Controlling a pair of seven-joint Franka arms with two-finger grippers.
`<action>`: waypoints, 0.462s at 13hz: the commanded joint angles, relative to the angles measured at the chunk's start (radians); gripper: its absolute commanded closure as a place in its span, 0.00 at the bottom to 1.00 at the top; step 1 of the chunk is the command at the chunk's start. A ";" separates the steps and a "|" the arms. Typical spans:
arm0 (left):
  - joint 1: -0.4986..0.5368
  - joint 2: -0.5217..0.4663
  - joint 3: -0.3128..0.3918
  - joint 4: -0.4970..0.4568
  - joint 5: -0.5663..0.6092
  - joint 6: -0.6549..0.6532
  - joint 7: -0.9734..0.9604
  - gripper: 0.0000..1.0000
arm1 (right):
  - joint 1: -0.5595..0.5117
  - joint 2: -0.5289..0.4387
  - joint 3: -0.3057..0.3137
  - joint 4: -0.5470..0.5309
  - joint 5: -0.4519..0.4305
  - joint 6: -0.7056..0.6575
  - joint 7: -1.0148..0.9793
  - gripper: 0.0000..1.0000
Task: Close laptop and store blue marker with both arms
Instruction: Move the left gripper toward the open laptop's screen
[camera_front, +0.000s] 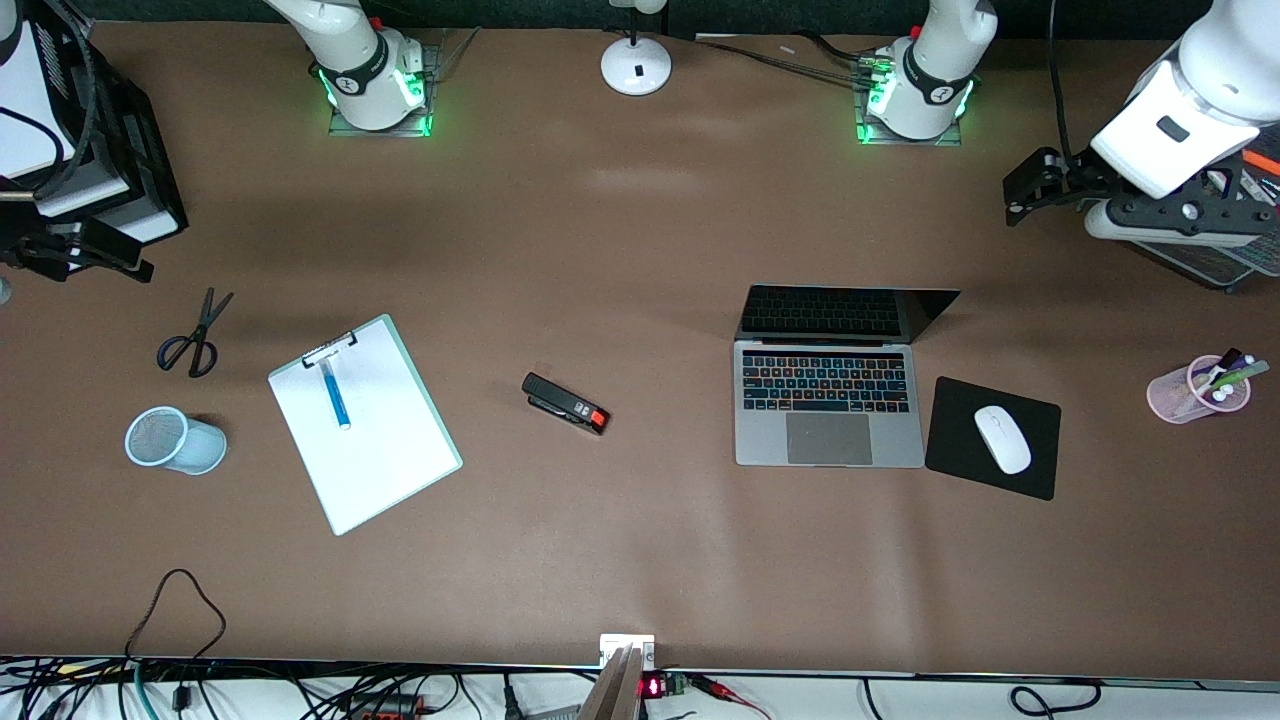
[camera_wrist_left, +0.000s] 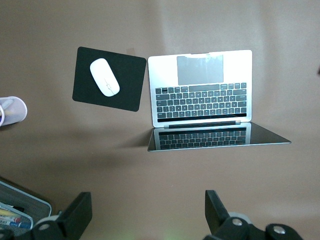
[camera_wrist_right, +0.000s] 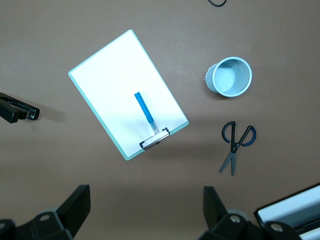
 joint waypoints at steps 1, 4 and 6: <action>-0.003 0.051 -0.002 0.068 -0.007 -0.036 -0.009 0.00 | 0.016 -0.027 0.003 -0.031 -0.022 0.027 -0.006 0.00; -0.015 0.076 -0.002 0.068 -0.007 -0.049 -0.009 0.00 | 0.024 -0.027 0.004 -0.031 -0.037 0.039 -0.006 0.00; -0.037 0.083 -0.002 0.056 -0.009 -0.088 -0.047 0.00 | 0.025 -0.027 0.004 -0.031 -0.036 0.040 -0.004 0.00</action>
